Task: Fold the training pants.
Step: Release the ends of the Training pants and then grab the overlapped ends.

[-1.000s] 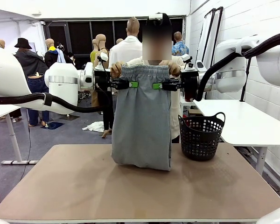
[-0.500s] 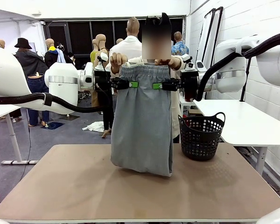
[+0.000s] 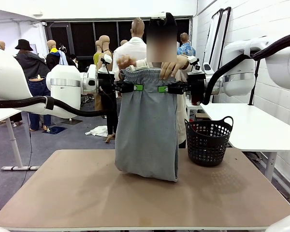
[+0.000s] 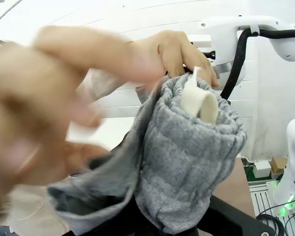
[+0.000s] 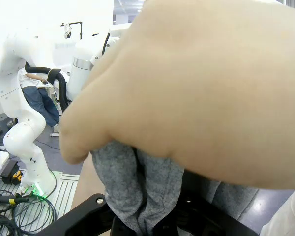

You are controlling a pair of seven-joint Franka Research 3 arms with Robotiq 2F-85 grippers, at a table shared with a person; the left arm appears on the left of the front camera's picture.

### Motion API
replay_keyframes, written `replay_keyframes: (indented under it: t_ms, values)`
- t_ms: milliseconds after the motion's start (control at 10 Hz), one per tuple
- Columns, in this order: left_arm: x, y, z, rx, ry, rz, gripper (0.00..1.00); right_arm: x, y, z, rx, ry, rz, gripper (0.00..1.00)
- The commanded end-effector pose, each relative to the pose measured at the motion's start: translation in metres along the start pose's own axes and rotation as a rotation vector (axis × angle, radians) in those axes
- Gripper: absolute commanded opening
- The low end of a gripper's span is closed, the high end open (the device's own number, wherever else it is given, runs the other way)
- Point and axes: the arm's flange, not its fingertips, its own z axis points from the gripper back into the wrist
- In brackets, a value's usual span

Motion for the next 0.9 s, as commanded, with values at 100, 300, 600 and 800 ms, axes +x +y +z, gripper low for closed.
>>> replay_keyframes:
  t_ms: [100,300,600,800]
  values:
    - [0.003,-0.0008,0.0004,0.004,-0.013,-0.018,0.0,0.0006,0.0008,0.0001,0.013,-0.01,-0.001,0.0]
    - [0.003,-0.0008,0.0004,0.004,-0.013,-0.018,0.0,0.0006,0.0008,0.0001,0.013,-0.01,-0.001,0.0]
    - [0.003,-0.0008,0.0004,0.004,-0.013,-0.018,0.0,0.0006,0.0008,0.0001,0.013,-0.01,-0.001,0.0]
    - [0.003,-0.0008,0.0004,0.004,-0.013,-0.018,0.0,0.0006,0.0008,0.0001,0.013,-0.01,-0.001,0.0]
